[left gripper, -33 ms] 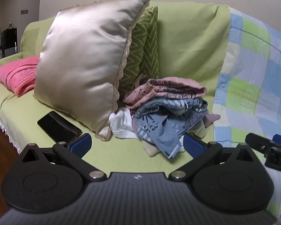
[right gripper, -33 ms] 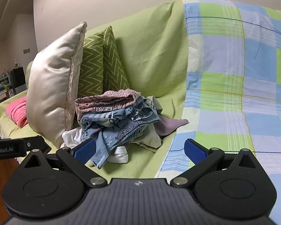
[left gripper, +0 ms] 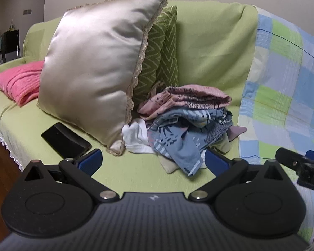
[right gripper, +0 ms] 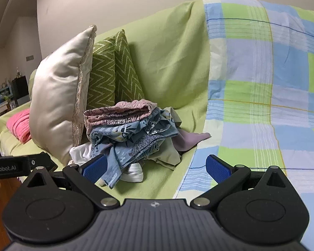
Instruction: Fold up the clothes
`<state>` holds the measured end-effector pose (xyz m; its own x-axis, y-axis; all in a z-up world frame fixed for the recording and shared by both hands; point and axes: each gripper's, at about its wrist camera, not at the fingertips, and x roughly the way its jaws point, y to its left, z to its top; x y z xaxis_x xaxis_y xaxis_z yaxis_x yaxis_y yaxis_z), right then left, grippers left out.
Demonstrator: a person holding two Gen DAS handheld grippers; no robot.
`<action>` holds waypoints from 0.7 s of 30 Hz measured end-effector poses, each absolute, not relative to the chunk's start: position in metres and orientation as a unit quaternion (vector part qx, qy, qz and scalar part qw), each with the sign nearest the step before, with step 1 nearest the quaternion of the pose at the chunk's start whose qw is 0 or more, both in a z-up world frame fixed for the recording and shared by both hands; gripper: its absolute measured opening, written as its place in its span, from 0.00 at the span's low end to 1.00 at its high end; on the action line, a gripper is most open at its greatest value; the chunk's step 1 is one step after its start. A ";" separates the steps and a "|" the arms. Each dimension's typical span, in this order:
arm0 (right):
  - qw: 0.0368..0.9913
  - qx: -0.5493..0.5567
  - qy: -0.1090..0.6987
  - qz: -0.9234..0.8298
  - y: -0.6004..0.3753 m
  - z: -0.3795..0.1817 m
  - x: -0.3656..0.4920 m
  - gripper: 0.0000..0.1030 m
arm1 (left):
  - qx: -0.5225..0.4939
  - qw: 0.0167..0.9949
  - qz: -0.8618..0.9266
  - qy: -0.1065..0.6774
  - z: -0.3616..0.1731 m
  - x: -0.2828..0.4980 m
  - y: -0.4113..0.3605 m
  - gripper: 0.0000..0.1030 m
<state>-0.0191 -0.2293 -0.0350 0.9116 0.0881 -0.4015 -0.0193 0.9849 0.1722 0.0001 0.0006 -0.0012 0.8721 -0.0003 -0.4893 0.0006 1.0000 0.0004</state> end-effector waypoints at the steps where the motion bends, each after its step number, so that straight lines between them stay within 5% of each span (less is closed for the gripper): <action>1: 0.974 0.082 0.209 0.027 -0.229 -0.035 -0.019 1.00 | -0.003 0.967 -0.001 0.254 -0.002 0.000 0.001 0.99; 21: 0.973 0.038 0.227 0.015 -0.222 -0.052 -0.019 1.00 | -0.056 0.961 0.002 0.272 -0.028 -0.010 0.004 0.99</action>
